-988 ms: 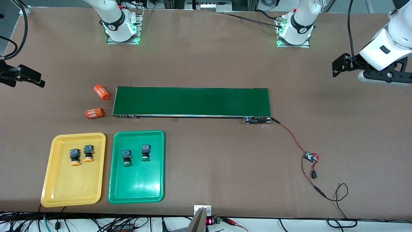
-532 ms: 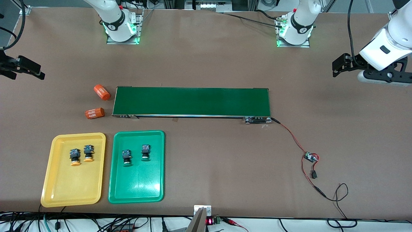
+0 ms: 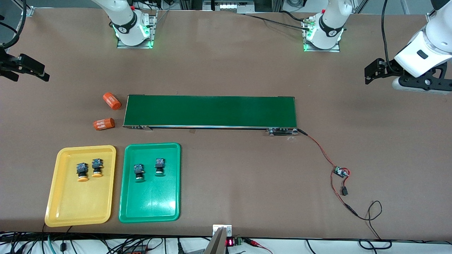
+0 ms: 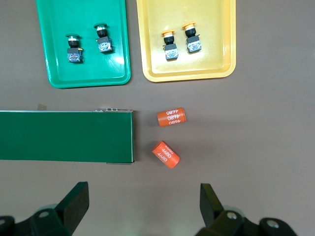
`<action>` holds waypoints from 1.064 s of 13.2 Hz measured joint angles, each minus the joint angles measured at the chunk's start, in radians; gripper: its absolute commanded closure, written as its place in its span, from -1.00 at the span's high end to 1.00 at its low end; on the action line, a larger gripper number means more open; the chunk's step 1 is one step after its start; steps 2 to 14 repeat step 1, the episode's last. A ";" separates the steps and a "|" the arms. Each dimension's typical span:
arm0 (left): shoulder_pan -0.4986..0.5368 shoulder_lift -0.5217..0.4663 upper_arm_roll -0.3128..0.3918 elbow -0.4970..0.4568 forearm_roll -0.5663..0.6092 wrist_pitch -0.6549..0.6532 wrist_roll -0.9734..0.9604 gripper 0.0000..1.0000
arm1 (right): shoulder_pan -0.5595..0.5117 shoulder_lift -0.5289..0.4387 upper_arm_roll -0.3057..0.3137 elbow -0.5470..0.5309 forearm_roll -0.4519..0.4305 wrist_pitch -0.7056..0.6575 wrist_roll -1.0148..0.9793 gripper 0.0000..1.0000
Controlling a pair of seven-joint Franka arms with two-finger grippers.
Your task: Sort buttons by color to trays
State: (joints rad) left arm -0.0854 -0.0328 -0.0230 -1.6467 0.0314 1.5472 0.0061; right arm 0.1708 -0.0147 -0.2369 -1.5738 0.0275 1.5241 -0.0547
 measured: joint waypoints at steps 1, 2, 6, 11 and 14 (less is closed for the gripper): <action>0.000 0.000 0.000 0.000 0.000 -0.001 0.000 1.00 | 0.000 0.000 0.000 0.000 0.000 0.000 0.000 1.00; 0.000 0.000 0.000 0.000 0.000 -0.001 0.000 1.00 | 0.000 0.000 0.000 0.000 0.000 0.000 0.000 1.00; 0.000 0.000 0.000 0.000 0.000 -0.001 0.000 1.00 | 0.000 0.000 0.000 0.000 0.000 0.000 0.000 1.00; 0.000 0.000 0.000 0.000 0.000 -0.001 0.000 1.00 | 0.000 0.000 0.000 0.000 0.000 0.000 0.000 1.00; 0.000 0.000 0.000 0.000 0.000 -0.001 0.000 1.00 | 0.000 0.000 0.000 0.000 0.000 0.000 0.000 1.00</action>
